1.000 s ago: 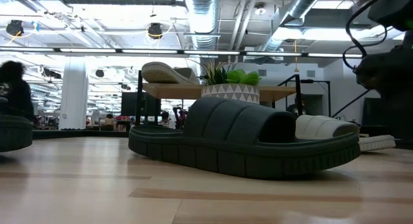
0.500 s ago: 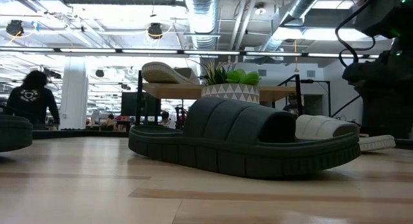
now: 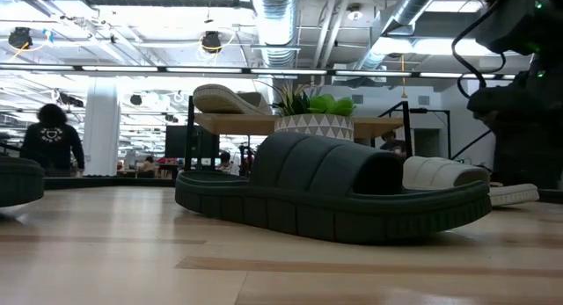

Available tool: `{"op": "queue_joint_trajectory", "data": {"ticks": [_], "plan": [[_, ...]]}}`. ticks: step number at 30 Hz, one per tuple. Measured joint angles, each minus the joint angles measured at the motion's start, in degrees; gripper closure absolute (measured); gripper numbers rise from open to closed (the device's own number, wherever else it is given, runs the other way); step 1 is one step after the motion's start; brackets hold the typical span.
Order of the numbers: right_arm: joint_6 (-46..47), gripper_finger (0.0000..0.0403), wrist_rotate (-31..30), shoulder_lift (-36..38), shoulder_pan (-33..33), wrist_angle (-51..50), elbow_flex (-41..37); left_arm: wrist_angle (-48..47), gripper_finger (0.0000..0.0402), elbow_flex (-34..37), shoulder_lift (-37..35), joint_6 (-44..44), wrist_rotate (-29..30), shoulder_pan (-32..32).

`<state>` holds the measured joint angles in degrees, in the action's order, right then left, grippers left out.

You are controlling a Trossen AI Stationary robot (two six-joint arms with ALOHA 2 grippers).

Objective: Pick and place slides into the shelf
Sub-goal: Put the gray slide on the shelf

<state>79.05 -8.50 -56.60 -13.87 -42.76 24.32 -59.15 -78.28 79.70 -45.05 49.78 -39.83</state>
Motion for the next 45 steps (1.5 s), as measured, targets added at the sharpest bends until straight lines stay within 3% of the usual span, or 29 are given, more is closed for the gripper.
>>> {"op": "queue_joint_trajectory", "data": {"ticks": [20,28,37,41,45], "plan": [[7.7,0.0166,2.6,-0.1,-4.6,4.2,-2.3,-2.0,0.0178,0.0,0.0,-1.7,-0.4,0.0],[8.0,0.0166,1.1,-0.2,-3.5,6.2,-2.3,-3.4,0.0178,0.0,0.0,-2.6,-0.4,0.0],[3.7,0.0168,1.3,-10.0,-1.0,10.2,-1.6,-3.4,0.0178,0.0,0.0,-2.8,-0.5,0.0],[4.7,0.0203,0.9,-12.9,-1.3,8.7,-0.5,-3.4,0.0178,0.0,0.0,-2.8,-0.7,0.0],[5.2,0.0311,1.4,-11.5,-2.3,5.9,-0.4,-3.4,0.0178,0.0,0.0,-3.2,-0.8,0.0]]}}
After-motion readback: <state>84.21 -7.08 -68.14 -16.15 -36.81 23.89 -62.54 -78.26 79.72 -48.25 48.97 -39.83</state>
